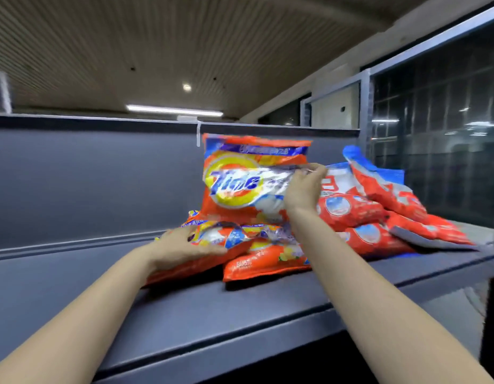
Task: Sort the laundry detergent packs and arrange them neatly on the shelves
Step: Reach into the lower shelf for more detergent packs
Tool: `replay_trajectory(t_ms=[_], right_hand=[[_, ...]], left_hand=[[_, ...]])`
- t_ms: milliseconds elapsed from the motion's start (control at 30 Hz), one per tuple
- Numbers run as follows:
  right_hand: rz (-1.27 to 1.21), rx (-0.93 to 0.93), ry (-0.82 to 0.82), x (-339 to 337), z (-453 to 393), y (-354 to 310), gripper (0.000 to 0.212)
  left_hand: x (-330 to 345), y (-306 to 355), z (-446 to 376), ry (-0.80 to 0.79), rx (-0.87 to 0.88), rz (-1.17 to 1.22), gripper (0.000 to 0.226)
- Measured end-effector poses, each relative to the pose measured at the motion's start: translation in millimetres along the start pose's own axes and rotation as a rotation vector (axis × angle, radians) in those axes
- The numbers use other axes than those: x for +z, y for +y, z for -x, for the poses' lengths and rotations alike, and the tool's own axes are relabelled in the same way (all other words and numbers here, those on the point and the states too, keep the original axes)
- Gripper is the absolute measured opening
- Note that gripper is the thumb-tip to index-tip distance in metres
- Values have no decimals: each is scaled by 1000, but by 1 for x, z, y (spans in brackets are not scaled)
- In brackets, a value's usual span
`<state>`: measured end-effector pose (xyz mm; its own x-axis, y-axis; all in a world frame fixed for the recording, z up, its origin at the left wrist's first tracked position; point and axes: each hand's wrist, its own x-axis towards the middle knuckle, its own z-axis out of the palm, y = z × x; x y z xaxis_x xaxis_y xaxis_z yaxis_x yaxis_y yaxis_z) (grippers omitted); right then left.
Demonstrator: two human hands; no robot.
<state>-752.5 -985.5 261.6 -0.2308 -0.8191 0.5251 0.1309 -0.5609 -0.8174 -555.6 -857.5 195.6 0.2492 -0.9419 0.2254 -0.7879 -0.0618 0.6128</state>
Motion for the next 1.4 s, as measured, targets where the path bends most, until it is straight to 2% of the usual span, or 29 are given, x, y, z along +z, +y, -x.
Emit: replay_trajectory(t_ms=[67,133,233,267,367,500,667,900,1033,1400], right_hand=[[238,-59,-192,17,-3,16,46],[518,-209,-378,25,0,29,41],[606,-144,-801,21,10,38,41],[595,-126,-863,19,12,41,42],[563,-196,-892,10,18,43,42],[560,-226,-975,-4,24,43,50],[531,-250,-943,-23,32,38,49],[461,-330,-919,-40,56,29,39],[388,-354,-904,-48,78,22,34],[437,-433,-882,-66,175,1,33]], left_hand=[[-3,2,1,103,-46,-97,83],[-6,5,3,238,-205,-273,98],[-5,8,5,285,-323,-435,96],[-4,11,5,295,-329,-475,93],[-1,17,7,328,-313,-531,79],[7,20,15,283,-213,-243,47],[12,26,26,407,-237,-251,49],[7,36,52,561,-299,-314,23],[0,36,81,609,-309,-381,22],[-22,14,194,669,-277,-509,26]])
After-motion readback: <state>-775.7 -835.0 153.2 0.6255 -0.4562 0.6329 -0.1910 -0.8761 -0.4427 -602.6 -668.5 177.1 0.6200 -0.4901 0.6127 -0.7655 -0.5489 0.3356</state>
